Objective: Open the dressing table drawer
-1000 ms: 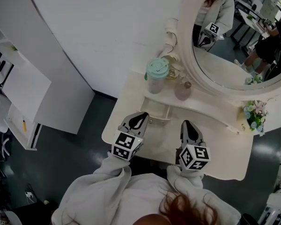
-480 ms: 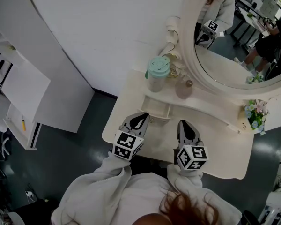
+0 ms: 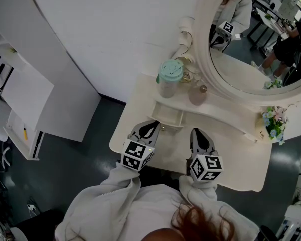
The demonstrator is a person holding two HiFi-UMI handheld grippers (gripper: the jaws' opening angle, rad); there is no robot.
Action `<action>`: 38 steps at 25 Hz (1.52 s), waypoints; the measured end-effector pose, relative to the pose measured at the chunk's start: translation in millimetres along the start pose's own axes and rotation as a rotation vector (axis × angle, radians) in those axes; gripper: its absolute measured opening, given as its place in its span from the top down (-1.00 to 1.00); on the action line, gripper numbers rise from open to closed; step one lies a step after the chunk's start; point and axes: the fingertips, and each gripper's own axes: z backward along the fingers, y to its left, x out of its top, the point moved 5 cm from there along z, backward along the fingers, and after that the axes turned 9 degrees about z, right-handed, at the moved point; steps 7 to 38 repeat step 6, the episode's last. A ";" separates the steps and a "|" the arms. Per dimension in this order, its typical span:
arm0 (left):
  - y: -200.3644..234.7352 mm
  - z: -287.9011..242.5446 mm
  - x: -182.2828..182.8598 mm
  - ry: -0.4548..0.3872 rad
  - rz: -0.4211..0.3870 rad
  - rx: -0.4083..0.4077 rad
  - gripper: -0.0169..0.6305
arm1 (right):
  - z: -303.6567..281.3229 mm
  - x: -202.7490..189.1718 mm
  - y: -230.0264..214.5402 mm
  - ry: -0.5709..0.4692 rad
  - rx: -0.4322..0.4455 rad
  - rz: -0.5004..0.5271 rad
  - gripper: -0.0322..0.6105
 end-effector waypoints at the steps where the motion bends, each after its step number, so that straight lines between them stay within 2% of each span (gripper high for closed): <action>1: 0.5 -0.2 -0.7 0.001 0.002 0.001 0.88 | -0.1 -0.4 -0.1 0.001 -0.001 0.000 0.79; 38: 2.1 -1.9 -2.9 0.005 0.006 0.001 0.88 | -1.2 -2.6 -0.6 0.008 -0.003 -0.001 0.79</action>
